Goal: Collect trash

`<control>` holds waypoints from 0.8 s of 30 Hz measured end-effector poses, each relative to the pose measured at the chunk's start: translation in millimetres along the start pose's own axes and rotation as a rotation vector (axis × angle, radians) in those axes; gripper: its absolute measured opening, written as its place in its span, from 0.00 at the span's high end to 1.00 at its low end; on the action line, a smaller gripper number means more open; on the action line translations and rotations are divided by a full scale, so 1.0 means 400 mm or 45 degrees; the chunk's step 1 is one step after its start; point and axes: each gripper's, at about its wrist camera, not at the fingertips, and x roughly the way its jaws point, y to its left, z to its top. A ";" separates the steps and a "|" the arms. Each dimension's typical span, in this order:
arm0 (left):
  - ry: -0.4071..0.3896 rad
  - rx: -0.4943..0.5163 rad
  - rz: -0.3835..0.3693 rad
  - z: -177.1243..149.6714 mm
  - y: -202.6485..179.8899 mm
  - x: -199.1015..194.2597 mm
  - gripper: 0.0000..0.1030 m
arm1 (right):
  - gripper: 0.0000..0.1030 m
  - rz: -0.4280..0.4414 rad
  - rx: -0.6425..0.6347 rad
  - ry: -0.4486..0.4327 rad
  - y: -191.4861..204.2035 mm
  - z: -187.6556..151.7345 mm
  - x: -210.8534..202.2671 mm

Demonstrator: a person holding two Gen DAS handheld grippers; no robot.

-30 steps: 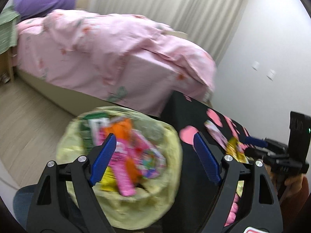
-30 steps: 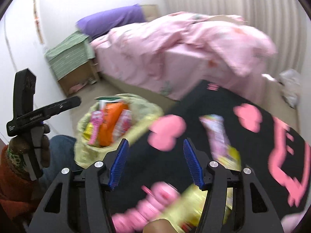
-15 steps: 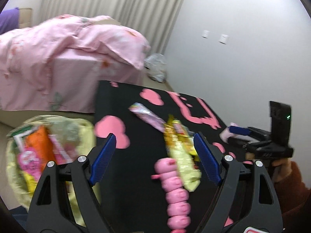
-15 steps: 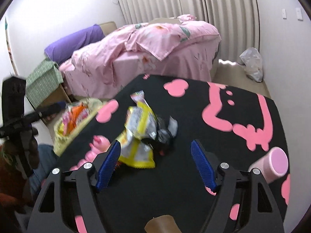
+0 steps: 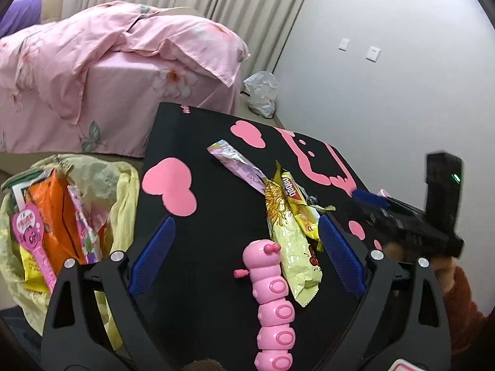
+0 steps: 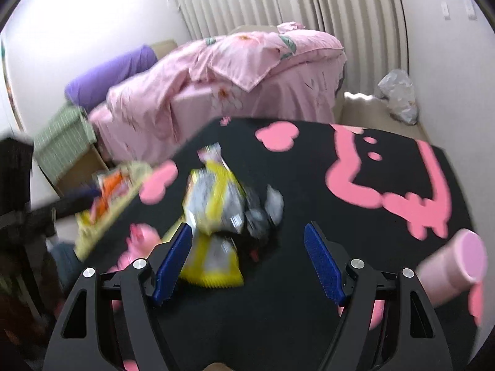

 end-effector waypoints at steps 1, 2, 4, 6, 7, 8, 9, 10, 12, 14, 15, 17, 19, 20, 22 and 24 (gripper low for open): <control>0.001 -0.006 0.000 0.000 0.004 -0.003 0.14 | 0.31 -0.006 0.041 0.003 -0.007 0.024 0.033; 0.000 -0.006 0.005 -0.001 0.004 -0.007 0.14 | 0.31 -0.009 0.047 0.012 -0.006 0.036 0.051; 0.001 0.013 0.024 -0.003 0.003 -0.015 0.14 | 0.31 -0.024 0.034 0.086 -0.005 0.056 0.110; 0.002 0.030 0.030 -0.006 0.005 -0.022 0.14 | 0.45 -0.055 0.016 0.186 -0.007 0.055 0.163; 0.002 0.030 0.030 -0.007 0.007 -0.023 0.14 | 0.52 -0.050 0.020 0.227 -0.011 0.047 0.179; 0.001 0.027 0.027 -0.008 0.010 -0.024 0.14 | 0.61 -0.040 0.028 0.267 -0.015 0.035 0.186; 0.003 0.016 0.014 -0.010 0.016 -0.023 0.14 | 0.65 -0.036 0.031 0.266 -0.019 0.029 0.181; 0.009 0.011 0.003 -0.012 0.017 -0.019 0.14 | 0.69 -0.023 0.032 0.256 -0.022 0.016 0.161; 0.029 0.006 -0.016 -0.017 0.016 -0.007 0.14 | 0.74 -0.025 0.038 0.254 -0.028 0.001 0.140; 0.046 0.011 -0.035 -0.023 0.007 0.006 0.14 | 0.74 -0.088 -0.003 0.235 -0.033 -0.024 0.101; 0.057 0.015 -0.048 -0.027 0.001 0.013 0.14 | 0.74 -0.113 -0.020 0.230 -0.034 -0.034 0.086; 0.084 0.030 -0.065 -0.034 -0.014 0.028 0.14 | 0.74 -0.149 -0.039 0.218 -0.042 -0.061 0.044; 0.099 0.048 -0.072 -0.036 -0.028 0.038 0.14 | 0.74 -0.171 -0.037 0.197 -0.051 -0.084 0.011; 0.100 0.064 -0.074 -0.035 -0.039 0.040 0.14 | 0.74 -0.182 -0.031 0.178 -0.055 -0.098 -0.013; 0.097 0.097 -0.074 -0.023 -0.057 0.046 0.14 | 0.74 -0.185 0.003 0.138 -0.066 -0.118 -0.056; 0.089 0.127 -0.081 0.003 -0.069 0.059 0.14 | 0.74 -0.171 0.039 0.106 -0.075 -0.134 -0.084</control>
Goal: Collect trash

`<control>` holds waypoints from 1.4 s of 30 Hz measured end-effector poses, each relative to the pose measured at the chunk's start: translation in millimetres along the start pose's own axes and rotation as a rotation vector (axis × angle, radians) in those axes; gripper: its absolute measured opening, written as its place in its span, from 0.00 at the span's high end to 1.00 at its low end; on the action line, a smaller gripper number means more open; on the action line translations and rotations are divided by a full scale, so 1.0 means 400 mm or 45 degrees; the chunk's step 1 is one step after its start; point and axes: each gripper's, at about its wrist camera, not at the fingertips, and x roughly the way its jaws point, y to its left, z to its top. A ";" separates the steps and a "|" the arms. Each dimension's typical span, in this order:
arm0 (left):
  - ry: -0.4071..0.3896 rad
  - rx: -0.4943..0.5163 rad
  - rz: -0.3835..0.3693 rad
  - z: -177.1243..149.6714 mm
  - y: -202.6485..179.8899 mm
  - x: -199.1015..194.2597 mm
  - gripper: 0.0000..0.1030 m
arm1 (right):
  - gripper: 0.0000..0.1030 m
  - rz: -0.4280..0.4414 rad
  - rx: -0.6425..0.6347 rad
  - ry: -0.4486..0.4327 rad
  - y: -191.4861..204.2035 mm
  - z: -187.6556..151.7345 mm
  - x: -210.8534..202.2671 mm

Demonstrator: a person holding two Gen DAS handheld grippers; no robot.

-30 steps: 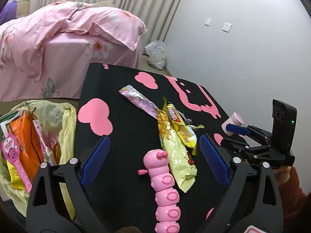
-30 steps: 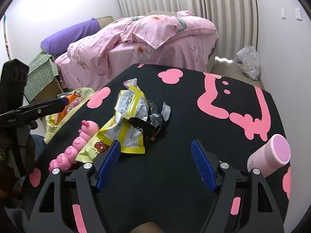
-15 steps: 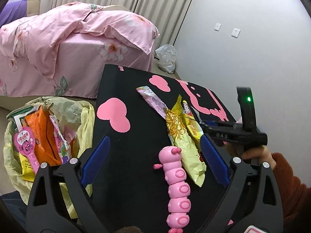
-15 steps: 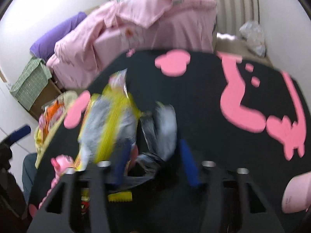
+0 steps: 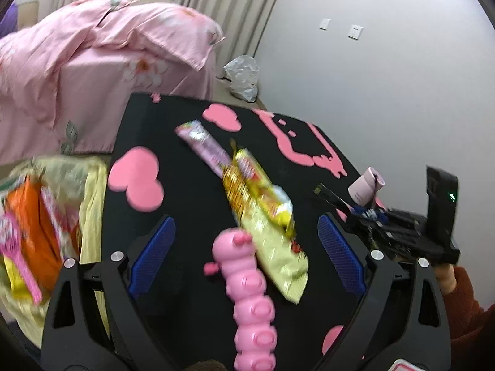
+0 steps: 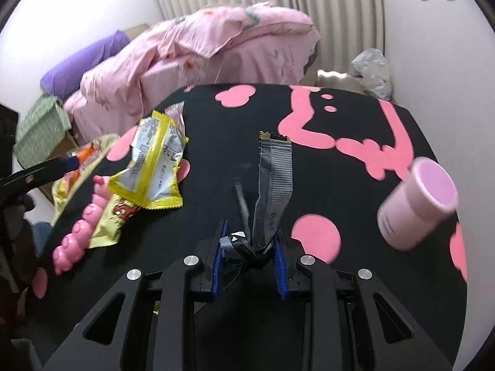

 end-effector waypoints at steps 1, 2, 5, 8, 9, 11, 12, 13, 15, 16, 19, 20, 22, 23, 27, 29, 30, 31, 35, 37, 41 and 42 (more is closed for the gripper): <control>-0.001 0.004 -0.001 0.021 0.004 0.013 0.14 | 0.74 0.003 0.011 -0.008 -0.003 -0.004 -0.005; 0.007 -0.004 0.005 0.039 0.011 0.029 0.14 | 0.74 0.005 0.025 -0.020 -0.006 -0.012 -0.015; 0.071 -0.088 0.034 0.106 0.061 0.109 0.14 | 0.74 -0.002 0.023 -0.042 -0.002 -0.026 -0.027; 0.137 -0.164 0.127 0.171 0.114 0.212 0.15 | 0.74 -0.018 0.021 -0.055 0.001 -0.040 -0.032; 0.145 -0.177 0.136 0.181 0.123 0.234 0.16 | 0.74 -0.018 0.027 -0.057 0.000 -0.043 -0.034; 0.190 -0.194 0.164 0.207 0.137 0.296 0.16 | 0.74 -0.016 0.046 -0.056 -0.003 -0.049 -0.031; 0.203 -0.191 0.185 0.213 0.137 0.315 0.21 | 0.74 -0.020 0.047 -0.054 -0.002 -0.052 -0.031; 0.230 -0.179 0.219 0.220 0.137 0.341 0.27 | 0.74 -0.028 0.045 -0.052 -0.001 -0.055 -0.030; 0.282 -0.159 0.276 0.228 0.132 0.378 0.32 | 0.74 -0.041 0.031 -0.045 0.003 -0.062 -0.027; 0.281 -0.144 0.291 0.232 0.130 0.381 0.36 | 0.74 -0.047 0.022 -0.039 0.005 -0.065 -0.024; 0.314 -0.137 0.283 0.232 0.122 0.380 0.63 | 0.74 -0.053 0.004 -0.025 0.009 -0.070 -0.019; 0.311 -0.143 0.270 0.229 0.120 0.374 0.70 | 0.74 -0.052 0.000 -0.026 0.010 -0.071 -0.020; 0.283 -0.154 0.228 0.225 0.109 0.347 0.76 | 0.73 -0.052 -0.007 -0.020 0.012 -0.073 -0.017; 0.263 -0.144 0.215 0.223 0.101 0.333 0.77 | 0.72 -0.051 -0.012 -0.006 0.013 -0.073 -0.013; 0.176 -0.072 0.180 0.212 0.054 0.255 0.83 | 0.70 -0.048 -0.022 0.019 0.017 -0.075 -0.005; 0.119 -0.051 0.152 0.208 0.036 0.206 0.84 | 0.65 -0.034 -0.014 0.037 0.017 -0.078 0.000; 0.095 -0.047 0.149 0.208 0.032 0.190 0.84 | 0.62 -0.024 -0.006 0.049 0.016 -0.080 0.002; 0.062 -0.039 0.152 0.210 0.026 0.167 0.84 | 0.62 -0.014 0.003 0.064 0.015 -0.083 0.004; -0.025 -0.036 0.115 0.212 0.014 0.081 0.85 | 0.62 -0.044 -0.010 0.084 0.020 -0.092 -0.016; -0.065 -0.066 0.071 0.203 0.011 0.029 0.85 | 0.62 -0.054 -0.004 0.059 0.016 -0.099 -0.045; -0.135 -0.108 -0.029 0.160 -0.008 -0.075 0.85 | 0.48 0.044 0.032 -0.005 0.000 -0.111 -0.095; -0.142 -0.113 -0.049 0.146 -0.011 -0.099 0.85 | 0.38 0.059 0.040 -0.010 -0.002 -0.112 -0.103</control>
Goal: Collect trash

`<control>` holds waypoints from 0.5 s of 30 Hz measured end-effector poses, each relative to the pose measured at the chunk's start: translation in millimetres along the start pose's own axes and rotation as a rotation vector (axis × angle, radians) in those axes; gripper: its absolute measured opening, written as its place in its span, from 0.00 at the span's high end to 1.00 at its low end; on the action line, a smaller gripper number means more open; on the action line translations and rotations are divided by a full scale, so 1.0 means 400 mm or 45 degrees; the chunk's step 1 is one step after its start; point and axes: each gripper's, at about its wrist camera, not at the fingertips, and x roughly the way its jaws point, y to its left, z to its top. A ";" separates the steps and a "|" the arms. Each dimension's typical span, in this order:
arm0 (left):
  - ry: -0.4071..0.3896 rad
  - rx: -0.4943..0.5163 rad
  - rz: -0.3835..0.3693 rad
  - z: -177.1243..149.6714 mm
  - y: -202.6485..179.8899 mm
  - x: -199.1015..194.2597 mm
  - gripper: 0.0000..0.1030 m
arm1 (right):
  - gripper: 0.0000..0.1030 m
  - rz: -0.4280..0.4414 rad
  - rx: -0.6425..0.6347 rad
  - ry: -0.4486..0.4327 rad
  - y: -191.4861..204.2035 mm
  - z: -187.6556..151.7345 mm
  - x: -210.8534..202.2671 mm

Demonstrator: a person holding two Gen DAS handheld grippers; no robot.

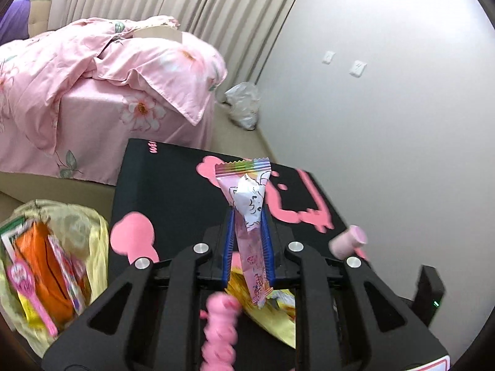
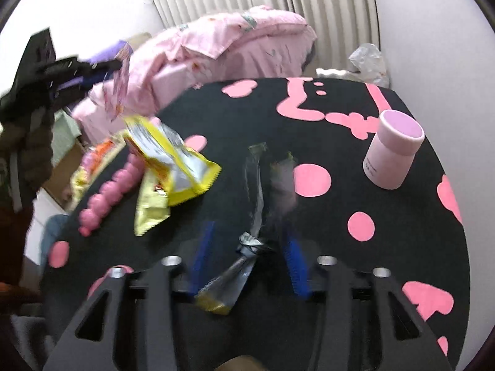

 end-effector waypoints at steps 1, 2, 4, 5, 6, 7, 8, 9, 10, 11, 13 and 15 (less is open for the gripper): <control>-0.003 -0.003 -0.011 -0.009 -0.005 -0.015 0.85 | 0.37 0.026 0.001 -0.007 0.001 -0.003 -0.008; -0.004 -0.006 -0.022 -0.019 -0.008 -0.030 0.85 | 0.37 0.067 -0.013 -0.015 0.004 -0.009 -0.019; -0.003 -0.007 -0.031 -0.050 -0.011 -0.059 0.85 | 0.37 0.064 -0.058 0.057 0.018 -0.020 -0.021; 0.008 -0.001 -0.030 -0.070 -0.015 -0.068 0.85 | 0.37 0.033 -0.072 0.067 0.023 -0.022 -0.023; 0.018 0.005 -0.028 -0.086 -0.018 -0.072 0.85 | 0.37 -0.006 -0.080 0.070 0.027 -0.027 -0.026; 0.035 0.020 -0.022 -0.109 -0.026 -0.075 0.85 | 0.37 -0.067 -0.075 0.072 0.026 -0.037 -0.028; 0.050 0.036 -0.014 -0.128 -0.032 -0.077 0.85 | 0.37 -0.078 -0.065 0.071 0.025 -0.043 -0.030; 0.073 0.065 0.001 -0.153 -0.041 -0.076 0.85 | 0.37 -0.087 -0.033 0.068 0.018 -0.052 -0.034; 0.083 0.080 0.007 -0.169 -0.046 -0.075 0.85 | 0.37 -0.088 -0.013 0.069 0.013 -0.058 -0.035; 0.099 0.100 0.014 -0.188 -0.051 -0.073 0.85 | 0.37 -0.086 0.024 0.073 0.006 -0.067 -0.039; 0.121 0.114 0.017 -0.213 -0.053 -0.067 0.85 | 0.37 -0.105 0.078 0.059 -0.003 -0.077 -0.051; 0.138 0.104 0.012 -0.230 -0.048 -0.064 0.85 | 0.37 -0.139 0.126 0.027 -0.003 -0.082 -0.070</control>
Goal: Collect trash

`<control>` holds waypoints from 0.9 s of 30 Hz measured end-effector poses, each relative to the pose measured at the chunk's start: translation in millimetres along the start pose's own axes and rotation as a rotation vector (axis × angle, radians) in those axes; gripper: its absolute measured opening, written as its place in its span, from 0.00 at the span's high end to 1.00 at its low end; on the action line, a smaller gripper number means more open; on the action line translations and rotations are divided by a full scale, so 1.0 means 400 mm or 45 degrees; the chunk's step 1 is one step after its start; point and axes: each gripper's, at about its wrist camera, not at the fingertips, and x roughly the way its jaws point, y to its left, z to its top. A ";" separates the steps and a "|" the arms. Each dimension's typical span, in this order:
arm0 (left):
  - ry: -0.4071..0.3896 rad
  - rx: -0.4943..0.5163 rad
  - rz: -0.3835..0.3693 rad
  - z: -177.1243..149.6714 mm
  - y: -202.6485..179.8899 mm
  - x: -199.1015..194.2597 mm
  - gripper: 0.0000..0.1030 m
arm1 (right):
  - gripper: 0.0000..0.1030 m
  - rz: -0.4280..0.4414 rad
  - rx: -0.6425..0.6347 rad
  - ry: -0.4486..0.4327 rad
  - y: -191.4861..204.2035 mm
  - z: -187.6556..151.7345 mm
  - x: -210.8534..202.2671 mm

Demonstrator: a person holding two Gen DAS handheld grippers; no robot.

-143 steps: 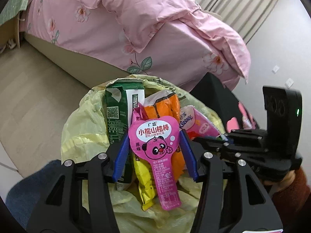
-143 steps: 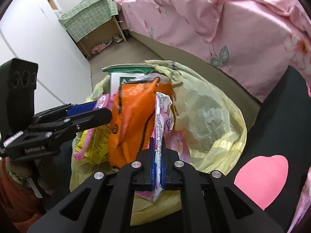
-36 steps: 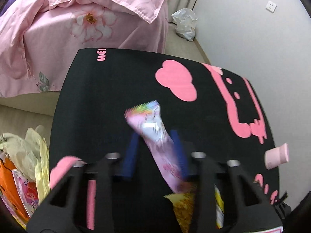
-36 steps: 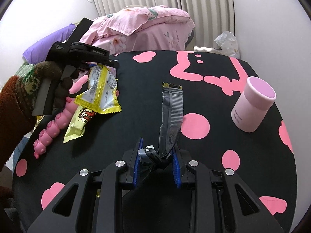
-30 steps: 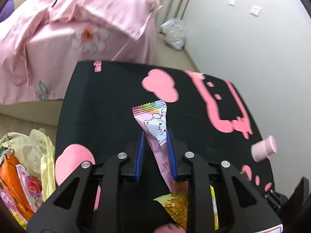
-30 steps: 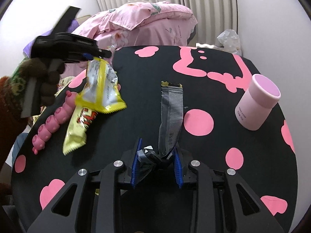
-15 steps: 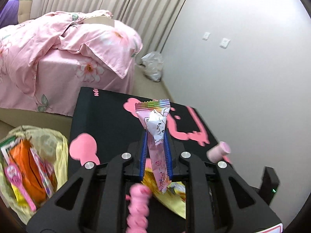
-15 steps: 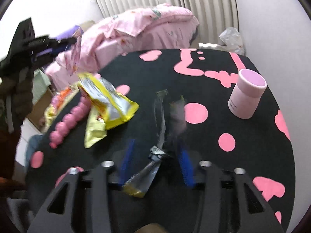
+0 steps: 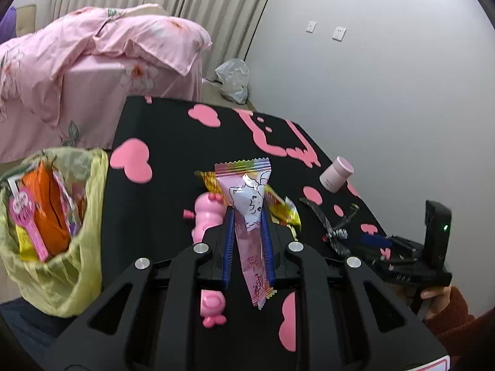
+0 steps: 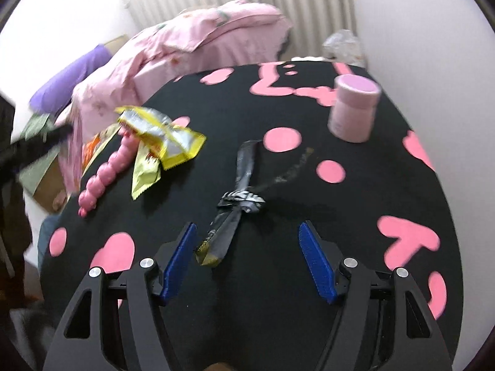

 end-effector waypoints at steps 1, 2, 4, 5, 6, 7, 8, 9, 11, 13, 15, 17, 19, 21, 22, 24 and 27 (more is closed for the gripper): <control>0.008 -0.009 -0.002 -0.007 0.002 0.003 0.85 | 0.37 -0.006 0.007 -0.018 0.002 0.000 -0.006; 0.013 -0.017 0.003 -0.011 0.005 0.005 0.85 | 0.37 -0.026 0.000 -0.038 0.011 0.001 -0.011; 0.014 -0.025 0.005 -0.013 0.009 0.006 0.85 | 0.37 -0.067 -0.035 -0.058 0.028 0.008 -0.008; 0.012 -0.026 0.004 -0.014 0.009 0.004 0.85 | 0.37 -0.084 -0.058 -0.055 0.042 0.015 0.003; 0.008 -0.025 0.006 -0.014 0.009 0.001 0.85 | 0.38 -0.094 -0.070 -0.046 0.051 0.019 0.013; 0.002 -0.021 0.010 -0.014 0.009 -0.003 0.85 | 0.40 -0.099 -0.084 -0.032 0.059 0.023 0.024; -0.004 -0.017 0.014 -0.015 0.009 -0.007 0.85 | 0.44 -0.094 -0.107 -0.011 0.072 0.026 0.041; -0.007 -0.015 0.016 -0.014 0.010 -0.010 0.85 | 0.47 -0.101 -0.122 0.004 0.078 0.027 0.051; -0.010 -0.017 0.022 -0.018 0.015 -0.014 0.85 | 0.56 -0.133 -0.150 0.039 0.086 0.032 0.081; -0.011 -0.027 0.030 -0.021 0.021 -0.016 0.85 | 0.63 -0.130 -0.141 0.062 0.082 0.037 0.098; -0.014 -0.039 0.037 -0.023 0.031 -0.019 0.85 | 0.68 -0.121 -0.146 0.047 0.080 0.042 0.096; -0.016 -0.061 0.042 -0.026 0.044 -0.022 0.85 | 0.73 -0.114 -0.158 0.037 0.081 0.046 0.087; -0.019 -0.076 0.044 -0.027 0.055 -0.025 0.85 | 0.73 -0.119 -0.165 0.019 0.084 0.049 0.078; -0.026 -0.084 0.046 -0.029 0.062 -0.031 0.85 | 0.73 -0.122 -0.177 -0.011 0.091 0.055 0.061; -0.031 -0.088 0.045 -0.030 0.065 -0.035 0.85 | 0.73 -0.123 -0.182 -0.023 0.094 0.058 0.054; -0.044 -0.095 0.046 -0.029 0.072 -0.046 0.85 | 0.73 -0.131 -0.203 -0.057 0.107 0.068 0.033; -0.067 -0.102 0.053 -0.026 0.079 -0.063 0.85 | 0.73 -0.122 -0.243 -0.104 0.133 0.090 0.001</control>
